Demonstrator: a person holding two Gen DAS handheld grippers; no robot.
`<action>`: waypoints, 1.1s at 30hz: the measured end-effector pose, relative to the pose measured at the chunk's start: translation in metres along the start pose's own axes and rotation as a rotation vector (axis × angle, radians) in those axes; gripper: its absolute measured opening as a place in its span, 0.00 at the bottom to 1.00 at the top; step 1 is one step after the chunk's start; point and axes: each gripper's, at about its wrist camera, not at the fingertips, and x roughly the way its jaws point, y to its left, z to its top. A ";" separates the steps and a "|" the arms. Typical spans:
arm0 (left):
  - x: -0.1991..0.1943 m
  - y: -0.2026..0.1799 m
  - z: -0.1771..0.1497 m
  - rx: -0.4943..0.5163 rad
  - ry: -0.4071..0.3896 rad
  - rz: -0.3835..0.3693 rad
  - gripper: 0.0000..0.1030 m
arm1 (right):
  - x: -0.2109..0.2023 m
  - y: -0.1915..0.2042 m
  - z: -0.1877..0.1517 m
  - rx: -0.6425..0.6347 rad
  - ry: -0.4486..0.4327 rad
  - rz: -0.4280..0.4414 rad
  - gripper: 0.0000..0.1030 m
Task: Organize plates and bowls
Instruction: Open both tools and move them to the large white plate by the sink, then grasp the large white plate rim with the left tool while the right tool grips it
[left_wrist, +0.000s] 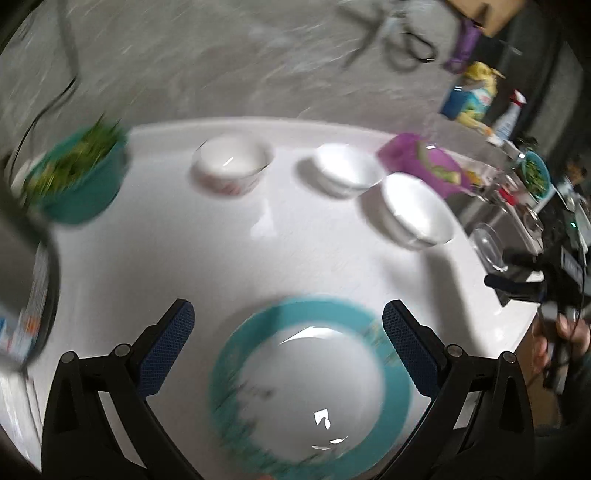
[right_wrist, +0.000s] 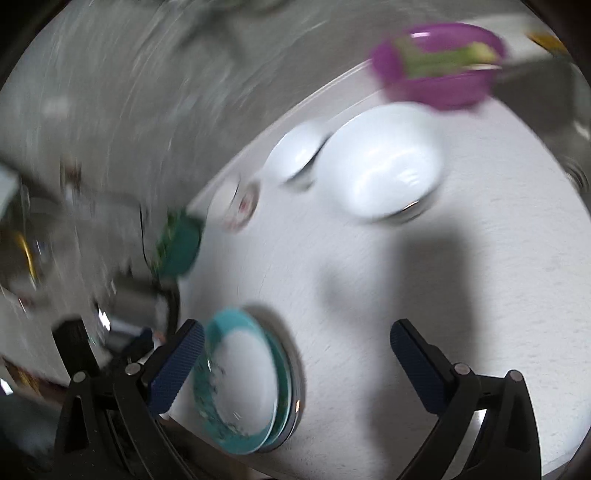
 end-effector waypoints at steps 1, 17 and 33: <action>0.004 -0.012 0.009 0.002 -0.011 -0.006 1.00 | -0.009 -0.011 0.008 0.024 -0.025 0.013 1.00; 0.190 -0.137 0.125 -0.028 0.232 0.031 0.99 | 0.006 -0.097 0.134 -0.012 0.044 -0.050 0.84; 0.281 -0.152 0.127 -0.020 0.333 0.030 0.87 | 0.066 -0.101 0.155 -0.073 0.141 -0.136 0.72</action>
